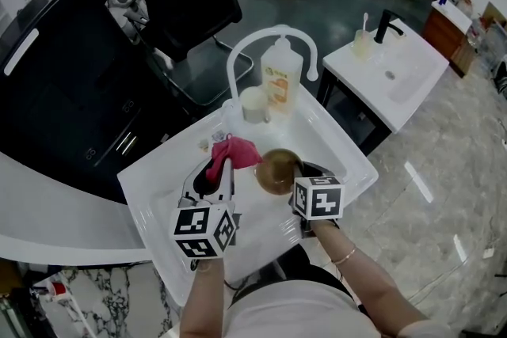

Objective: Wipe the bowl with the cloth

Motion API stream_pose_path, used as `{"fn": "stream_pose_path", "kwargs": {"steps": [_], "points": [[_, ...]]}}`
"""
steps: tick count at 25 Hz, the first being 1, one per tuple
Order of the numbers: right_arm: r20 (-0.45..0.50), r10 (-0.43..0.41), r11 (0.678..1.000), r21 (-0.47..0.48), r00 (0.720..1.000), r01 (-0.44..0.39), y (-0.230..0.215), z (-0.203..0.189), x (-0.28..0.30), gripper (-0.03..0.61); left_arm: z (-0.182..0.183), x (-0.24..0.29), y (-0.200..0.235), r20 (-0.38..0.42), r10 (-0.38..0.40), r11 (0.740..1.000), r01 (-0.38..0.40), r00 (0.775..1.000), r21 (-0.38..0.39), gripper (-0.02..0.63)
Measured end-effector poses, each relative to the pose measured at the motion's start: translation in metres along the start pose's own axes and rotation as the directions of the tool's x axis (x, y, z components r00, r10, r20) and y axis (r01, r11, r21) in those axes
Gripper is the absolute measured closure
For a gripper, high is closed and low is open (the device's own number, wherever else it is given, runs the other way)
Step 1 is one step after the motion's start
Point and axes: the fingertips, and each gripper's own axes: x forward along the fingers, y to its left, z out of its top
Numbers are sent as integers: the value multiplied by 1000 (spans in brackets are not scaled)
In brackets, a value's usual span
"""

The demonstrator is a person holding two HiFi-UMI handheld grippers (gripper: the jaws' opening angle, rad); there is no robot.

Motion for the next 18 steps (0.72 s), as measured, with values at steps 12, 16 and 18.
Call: {"fn": "stream_pose_path", "kwargs": {"steps": [12,16,18], "points": [[-64,-37,999,19,997,38,-27,-9,19,560,-6,-8,10,13,59,998,-59,998,-31,529],[-103,-36,999,8,994,37,-29,-12,36,560,-13,-9,19,-4,84,995,-84,996,-50,529],[-125,-35,999,2,992,35,-30,-14,47,560,-17,-8,24,-13,99,993,-99,995,-58,529]]}}
